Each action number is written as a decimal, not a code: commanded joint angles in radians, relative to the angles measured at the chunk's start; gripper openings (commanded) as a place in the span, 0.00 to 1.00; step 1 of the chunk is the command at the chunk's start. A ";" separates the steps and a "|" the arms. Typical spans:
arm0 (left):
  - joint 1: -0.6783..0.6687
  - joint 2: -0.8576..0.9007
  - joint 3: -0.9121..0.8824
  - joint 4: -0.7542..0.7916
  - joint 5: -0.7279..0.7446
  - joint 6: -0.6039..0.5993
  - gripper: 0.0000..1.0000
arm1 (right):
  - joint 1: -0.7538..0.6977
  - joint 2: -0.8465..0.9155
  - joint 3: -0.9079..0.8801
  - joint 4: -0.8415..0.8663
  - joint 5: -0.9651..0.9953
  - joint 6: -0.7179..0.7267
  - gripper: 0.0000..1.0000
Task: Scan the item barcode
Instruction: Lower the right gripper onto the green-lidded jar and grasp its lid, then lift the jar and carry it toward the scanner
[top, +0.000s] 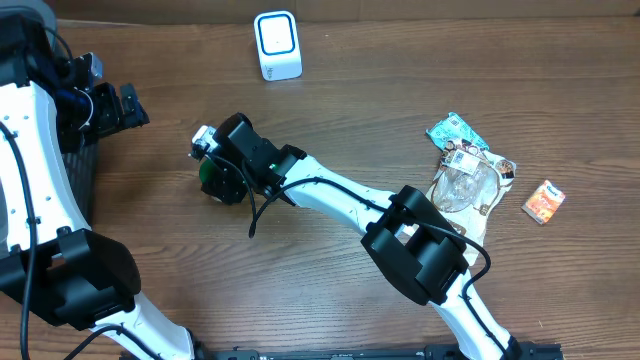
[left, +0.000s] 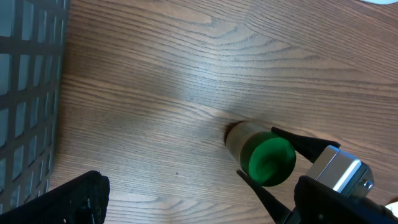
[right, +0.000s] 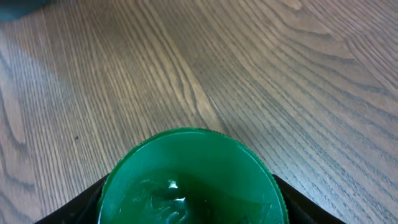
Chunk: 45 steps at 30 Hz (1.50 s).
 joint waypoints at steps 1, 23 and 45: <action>-0.002 0.000 0.006 0.000 0.012 -0.003 1.00 | -0.014 -0.032 0.016 -0.006 0.105 0.110 0.66; -0.002 0.000 0.006 0.000 0.012 -0.003 1.00 | -0.151 -0.138 0.006 -0.404 0.474 1.075 0.78; -0.002 0.000 0.006 0.000 0.012 -0.003 1.00 | -0.175 -0.140 0.011 -0.366 0.273 0.426 1.00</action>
